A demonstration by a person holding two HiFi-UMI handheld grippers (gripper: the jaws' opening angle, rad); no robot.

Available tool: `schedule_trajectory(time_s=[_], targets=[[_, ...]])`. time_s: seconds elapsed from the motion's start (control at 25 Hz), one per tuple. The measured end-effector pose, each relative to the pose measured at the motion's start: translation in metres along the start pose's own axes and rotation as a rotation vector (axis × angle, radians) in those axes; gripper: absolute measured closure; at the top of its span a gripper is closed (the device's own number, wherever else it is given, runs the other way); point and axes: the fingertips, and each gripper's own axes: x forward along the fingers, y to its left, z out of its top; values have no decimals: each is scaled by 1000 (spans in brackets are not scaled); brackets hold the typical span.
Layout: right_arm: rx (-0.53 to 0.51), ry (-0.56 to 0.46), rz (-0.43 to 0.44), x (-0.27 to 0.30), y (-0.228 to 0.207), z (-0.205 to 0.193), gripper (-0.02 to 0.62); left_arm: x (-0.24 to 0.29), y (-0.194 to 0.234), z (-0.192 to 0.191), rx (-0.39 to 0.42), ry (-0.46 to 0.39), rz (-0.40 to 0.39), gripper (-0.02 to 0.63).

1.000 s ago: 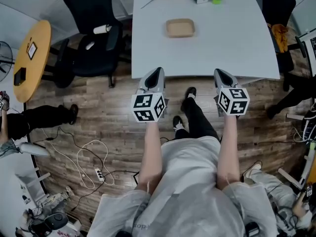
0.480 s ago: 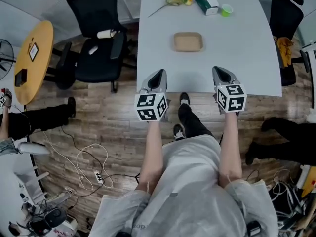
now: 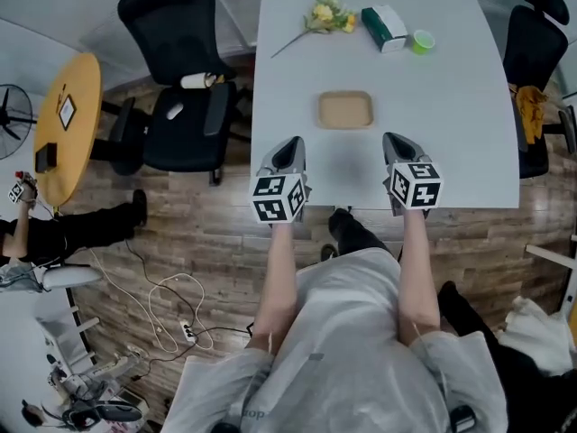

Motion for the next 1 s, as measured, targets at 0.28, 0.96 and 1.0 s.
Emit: schedule_trajectory(time_s=[0.28,0.96,1.0], targets=[[36,64,37,48,-22,-12,592,61,21,-7,-50,75,30,604],[108,162,100,119,-61,-22,546,159,40,-43,-133,246,50,512],[120,166,104,122,-61,-24,535,162,40,-45,-139,249,46,501]])
